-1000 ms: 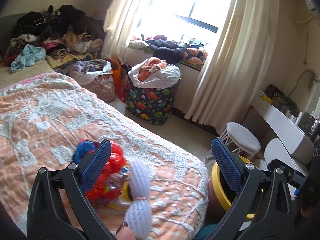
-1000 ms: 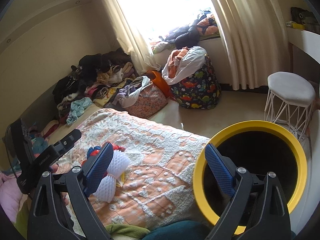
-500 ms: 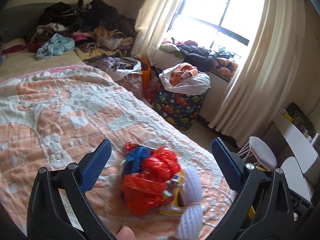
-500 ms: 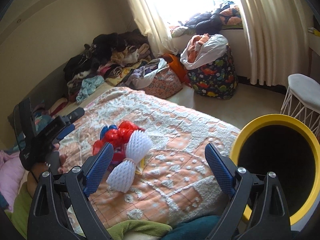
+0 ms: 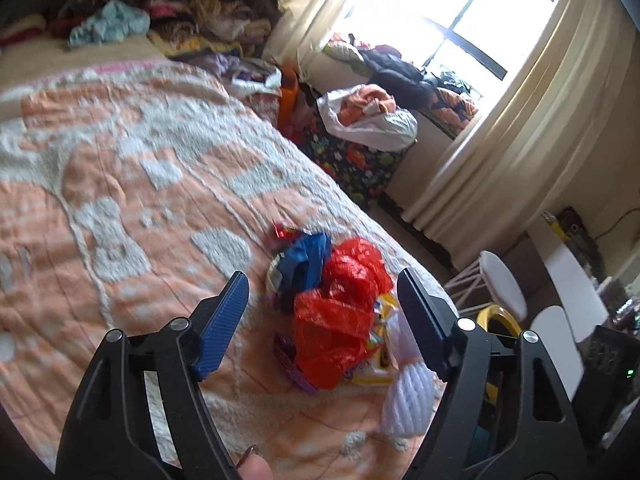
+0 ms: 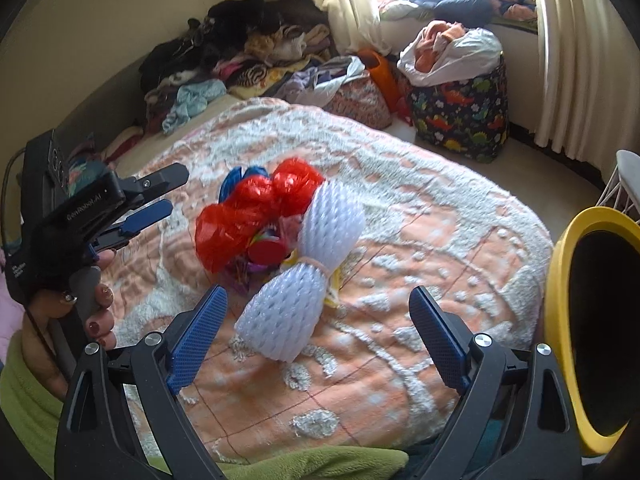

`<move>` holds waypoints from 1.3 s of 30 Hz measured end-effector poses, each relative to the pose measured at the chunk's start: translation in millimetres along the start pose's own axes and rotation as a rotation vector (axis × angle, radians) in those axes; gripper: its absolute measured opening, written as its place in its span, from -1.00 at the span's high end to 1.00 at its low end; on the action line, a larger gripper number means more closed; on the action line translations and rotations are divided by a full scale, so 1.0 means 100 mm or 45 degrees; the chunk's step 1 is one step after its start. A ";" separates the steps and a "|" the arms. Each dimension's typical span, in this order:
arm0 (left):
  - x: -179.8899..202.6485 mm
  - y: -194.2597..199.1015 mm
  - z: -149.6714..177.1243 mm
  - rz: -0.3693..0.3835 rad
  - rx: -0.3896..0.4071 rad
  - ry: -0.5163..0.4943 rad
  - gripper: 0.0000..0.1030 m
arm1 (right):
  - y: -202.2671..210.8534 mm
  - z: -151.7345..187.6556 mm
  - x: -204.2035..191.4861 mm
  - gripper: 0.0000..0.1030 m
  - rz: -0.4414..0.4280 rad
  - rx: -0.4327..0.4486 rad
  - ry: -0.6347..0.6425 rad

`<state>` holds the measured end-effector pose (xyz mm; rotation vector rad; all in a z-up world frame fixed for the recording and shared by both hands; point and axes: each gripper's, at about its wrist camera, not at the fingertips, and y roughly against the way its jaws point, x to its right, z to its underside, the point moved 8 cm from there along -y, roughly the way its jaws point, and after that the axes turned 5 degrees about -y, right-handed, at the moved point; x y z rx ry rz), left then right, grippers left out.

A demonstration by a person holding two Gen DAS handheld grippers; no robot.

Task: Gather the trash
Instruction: 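Move both tools toward the red bag and foam net on the bed, then grasp the red plastic bag with the left tool while the right tool grasps the white foam net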

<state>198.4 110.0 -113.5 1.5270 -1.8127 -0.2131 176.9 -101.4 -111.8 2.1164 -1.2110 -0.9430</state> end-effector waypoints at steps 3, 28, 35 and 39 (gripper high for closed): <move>0.05 -0.06 0.07 0.001 -0.034 -0.033 -0.31 | -0.15 0.04 -0.01 -0.65 0.016 -0.046 -0.007; 0.29 -0.23 0.29 -0.020 -0.117 -0.162 0.96 | -0.11 0.15 0.21 0.55 -0.133 -0.040 -0.181; 0.50 -0.15 0.23 0.032 -0.070 -0.207 1.00 | 0.06 0.14 0.28 0.55 -0.130 -0.004 -0.202; 0.63 -0.03 0.17 0.055 -0.020 -0.230 1.00 | 0.16 0.11 0.30 0.56 -0.117 0.028 -0.182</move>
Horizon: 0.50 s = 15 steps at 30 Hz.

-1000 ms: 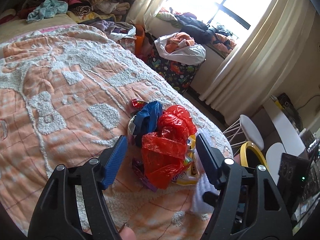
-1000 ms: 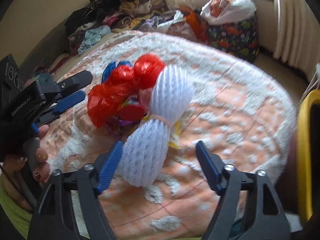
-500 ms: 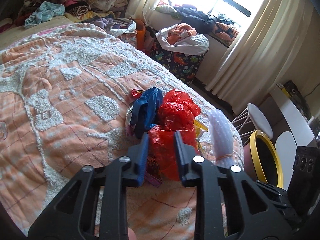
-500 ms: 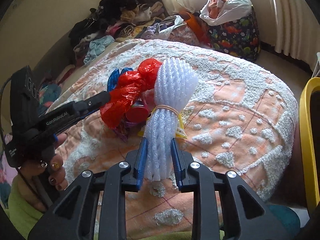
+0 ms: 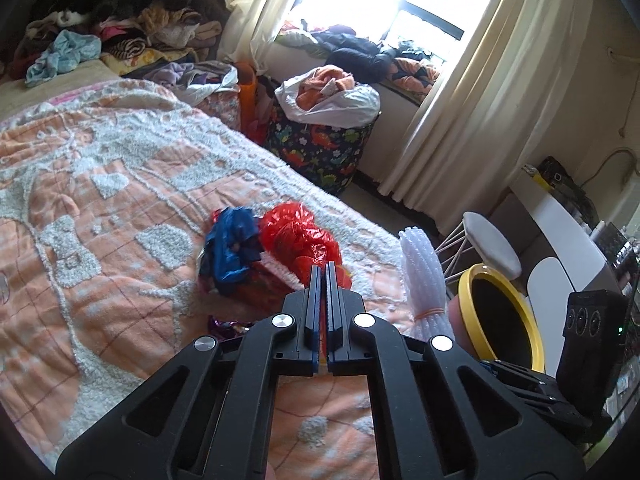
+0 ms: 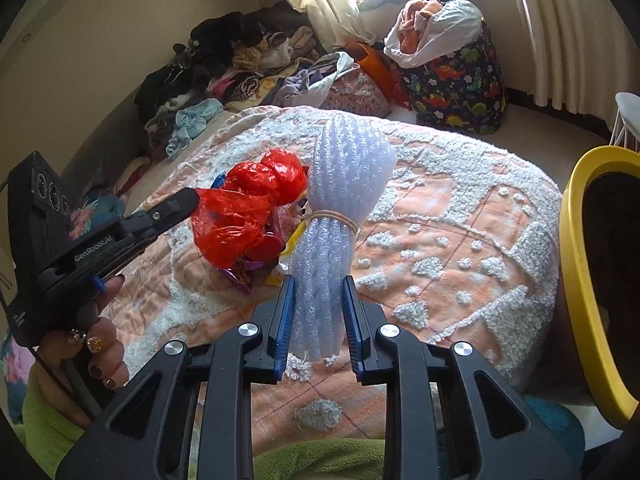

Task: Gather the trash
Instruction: 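Grasp the red plastic bag with the left tool while the right tool grasps the white foam net, then carry the red bag and foam net with both tools over the yellow-rimmed bin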

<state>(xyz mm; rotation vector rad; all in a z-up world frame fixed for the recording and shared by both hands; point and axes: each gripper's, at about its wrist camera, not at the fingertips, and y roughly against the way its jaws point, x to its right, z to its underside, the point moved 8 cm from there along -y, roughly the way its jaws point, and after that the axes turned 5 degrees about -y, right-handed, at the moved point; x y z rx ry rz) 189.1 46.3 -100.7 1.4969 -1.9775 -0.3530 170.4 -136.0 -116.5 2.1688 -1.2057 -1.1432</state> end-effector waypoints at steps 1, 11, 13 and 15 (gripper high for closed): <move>0.04 0.03 -0.02 0.001 0.015 -0.010 1.00 | 0.03 0.00 0.00 0.56 0.006 0.008 0.010; 0.42 0.18 -0.14 0.037 0.088 -0.091 1.00 | 0.33 -0.13 0.10 0.56 0.035 0.106 0.038; 0.49 0.21 -0.17 0.041 0.099 -0.113 1.00 | 0.40 -0.17 0.13 0.56 0.031 0.127 0.029; 0.56 0.24 -0.18 0.042 0.105 -0.130 1.00 | 0.47 -0.21 0.16 0.56 0.026 0.148 0.016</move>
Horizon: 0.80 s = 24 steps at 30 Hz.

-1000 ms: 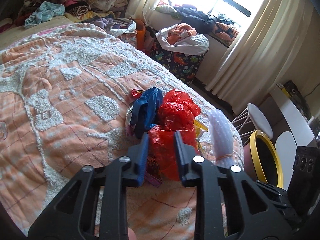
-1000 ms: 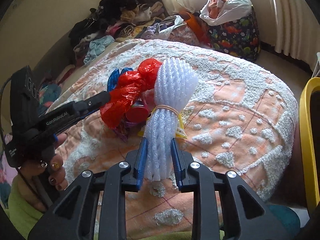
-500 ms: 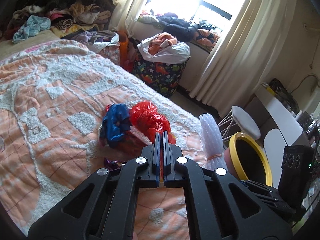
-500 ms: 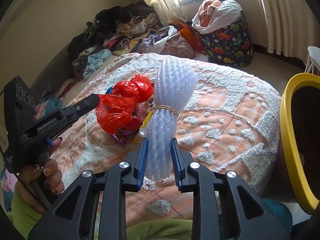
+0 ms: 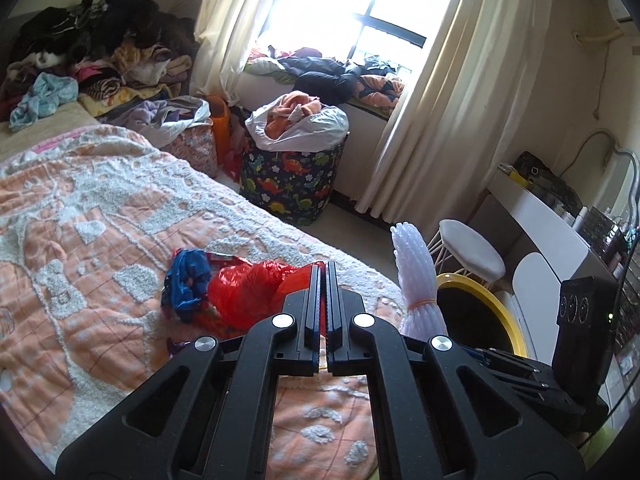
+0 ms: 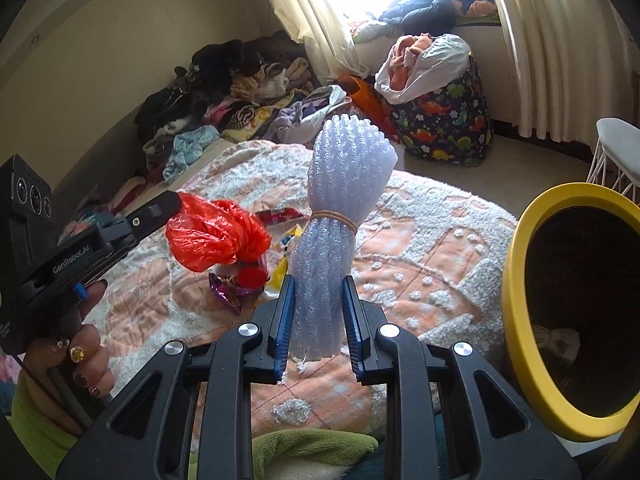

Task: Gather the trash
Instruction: 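Carry the red bag and foam net with both tools over the yellow-rimmed bin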

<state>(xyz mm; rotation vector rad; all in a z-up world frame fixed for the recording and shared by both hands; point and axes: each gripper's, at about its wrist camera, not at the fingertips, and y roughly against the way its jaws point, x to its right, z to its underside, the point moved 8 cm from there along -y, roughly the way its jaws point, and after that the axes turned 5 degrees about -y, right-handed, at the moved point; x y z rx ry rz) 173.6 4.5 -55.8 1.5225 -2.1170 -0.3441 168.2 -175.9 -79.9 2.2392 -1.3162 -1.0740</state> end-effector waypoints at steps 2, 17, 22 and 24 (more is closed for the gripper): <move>0.06 0.02 -0.02 0.002 0.004 -0.015 1.00 | 0.05 -0.03 0.03 0.56 -0.007 0.014 -0.013; 0.50 -0.01 -0.12 0.047 0.010 -0.096 1.00 | 0.46 -0.31 0.38 0.56 -0.014 0.132 -0.084; 0.72 -0.02 -0.23 0.068 0.036 -0.123 1.00 | 0.66 -0.43 0.54 0.56 0.009 0.186 -0.080; 0.79 -0.03 -0.27 0.073 0.042 -0.137 1.00 | 0.73 -0.48 0.60 0.56 0.020 0.205 -0.075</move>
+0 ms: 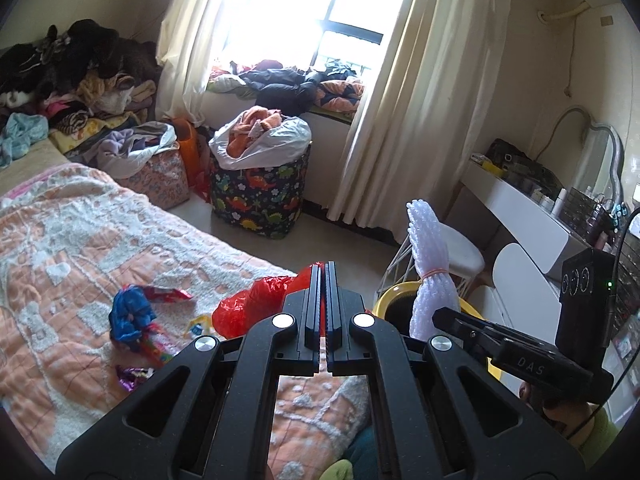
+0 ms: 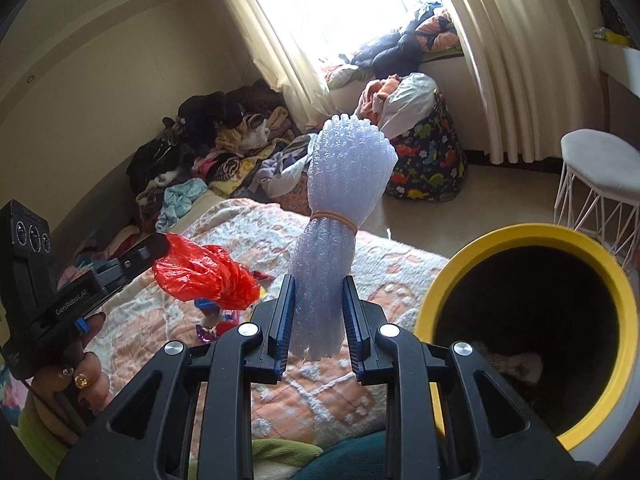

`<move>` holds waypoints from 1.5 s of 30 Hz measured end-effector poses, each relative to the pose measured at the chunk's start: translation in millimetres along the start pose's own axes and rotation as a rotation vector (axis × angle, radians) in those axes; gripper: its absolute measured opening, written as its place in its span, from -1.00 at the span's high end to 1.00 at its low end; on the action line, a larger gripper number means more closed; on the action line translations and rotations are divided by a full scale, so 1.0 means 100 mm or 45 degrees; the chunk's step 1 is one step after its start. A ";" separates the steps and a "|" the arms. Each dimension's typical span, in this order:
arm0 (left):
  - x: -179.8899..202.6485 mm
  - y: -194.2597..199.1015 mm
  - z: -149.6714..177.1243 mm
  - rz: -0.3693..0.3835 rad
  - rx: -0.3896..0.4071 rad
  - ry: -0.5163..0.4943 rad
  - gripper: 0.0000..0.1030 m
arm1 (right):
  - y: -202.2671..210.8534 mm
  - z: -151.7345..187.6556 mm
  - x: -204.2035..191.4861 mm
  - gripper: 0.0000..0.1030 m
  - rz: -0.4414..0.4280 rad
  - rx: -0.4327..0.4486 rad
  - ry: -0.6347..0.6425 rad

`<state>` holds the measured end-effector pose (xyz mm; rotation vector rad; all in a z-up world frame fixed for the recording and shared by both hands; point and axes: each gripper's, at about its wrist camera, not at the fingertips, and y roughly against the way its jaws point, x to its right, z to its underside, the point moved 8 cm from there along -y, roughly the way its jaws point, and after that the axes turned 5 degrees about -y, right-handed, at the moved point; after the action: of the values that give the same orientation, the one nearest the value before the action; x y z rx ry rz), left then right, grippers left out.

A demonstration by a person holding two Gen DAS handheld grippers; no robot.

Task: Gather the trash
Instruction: 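Carry the red bag and foam net with both tools over the yellow-rimmed bin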

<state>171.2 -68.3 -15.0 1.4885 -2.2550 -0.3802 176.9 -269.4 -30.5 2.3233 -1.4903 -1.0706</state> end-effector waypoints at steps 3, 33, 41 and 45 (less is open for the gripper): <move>0.09 -0.02 -0.07 0.010 0.011 -0.011 1.00 | 0.09 -0.08 0.07 0.56 0.022 0.030 0.010; 0.92 -0.35 -0.02 0.166 -0.056 -0.123 1.00 | 0.48 -0.34 0.89 0.56 0.164 0.121 -0.144; 1.12 -0.49 0.07 0.207 -0.093 -0.166 1.00 | 0.55 -0.34 1.10 0.56 0.198 0.130 -0.190; 1.23 -0.57 0.13 0.230 -0.116 -0.192 1.00 | 0.58 -0.33 1.22 0.56 0.215 0.127 -0.219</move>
<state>168.7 -204.4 -28.5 1.2358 -2.4306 -0.5481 185.9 -407.7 -35.2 2.1664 -1.8058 -1.2011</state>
